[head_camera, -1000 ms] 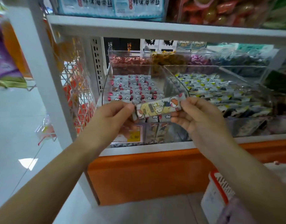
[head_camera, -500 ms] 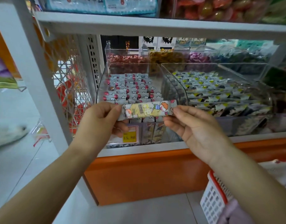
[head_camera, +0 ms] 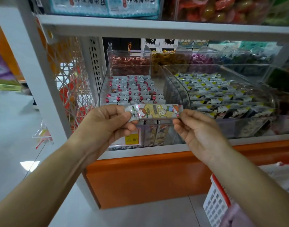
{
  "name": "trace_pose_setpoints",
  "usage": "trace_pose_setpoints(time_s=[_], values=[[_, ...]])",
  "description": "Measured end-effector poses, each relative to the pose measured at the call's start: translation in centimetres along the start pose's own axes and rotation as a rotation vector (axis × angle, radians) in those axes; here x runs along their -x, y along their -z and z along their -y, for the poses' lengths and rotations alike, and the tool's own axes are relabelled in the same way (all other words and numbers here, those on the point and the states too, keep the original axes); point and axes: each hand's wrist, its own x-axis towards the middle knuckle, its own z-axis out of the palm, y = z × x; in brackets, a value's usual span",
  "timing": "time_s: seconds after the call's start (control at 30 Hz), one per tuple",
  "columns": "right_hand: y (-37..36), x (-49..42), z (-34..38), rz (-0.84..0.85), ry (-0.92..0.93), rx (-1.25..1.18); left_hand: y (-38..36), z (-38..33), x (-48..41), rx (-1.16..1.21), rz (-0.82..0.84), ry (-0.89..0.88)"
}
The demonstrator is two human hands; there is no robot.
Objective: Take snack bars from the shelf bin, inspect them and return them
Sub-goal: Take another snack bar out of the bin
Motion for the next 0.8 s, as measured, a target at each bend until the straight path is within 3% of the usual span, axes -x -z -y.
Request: trace_pose_setpoints(time_s=[0.13, 0.3, 0.43, 0.53, 0.7, 0.8], values=[[0.2, 0.1, 0.0, 0.036, 0.080, 0.098, 0.4, -0.3, 0.1, -0.060, 0.027, 0.007], [0.0, 0.5, -0.1, 0.138, 0.251, 0.331, 1.1, -0.4, 0.0, 0.062, 0.028, 0.046], [-0.1, 0.5, -0.4, 0.168, 0.237, 0.338, 1.1, -0.2, 0.0, 0.089, 0.025, 0.034], [-0.4, 0.6, -0.7, 0.185, 0.147, 0.181, 1.1, 0.0, 0.0, -0.052, -0.011, -0.038], [-0.1, 0.4, -1.3, 0.181, 0.235, 0.437, 1.1, 0.2, 0.0, -0.377, 0.022, -0.124], [-0.1, 0.2, -1.1, 0.207, 0.236, 0.435, 1.4, -0.1, -0.1, -0.372, 0.050, -0.081]])
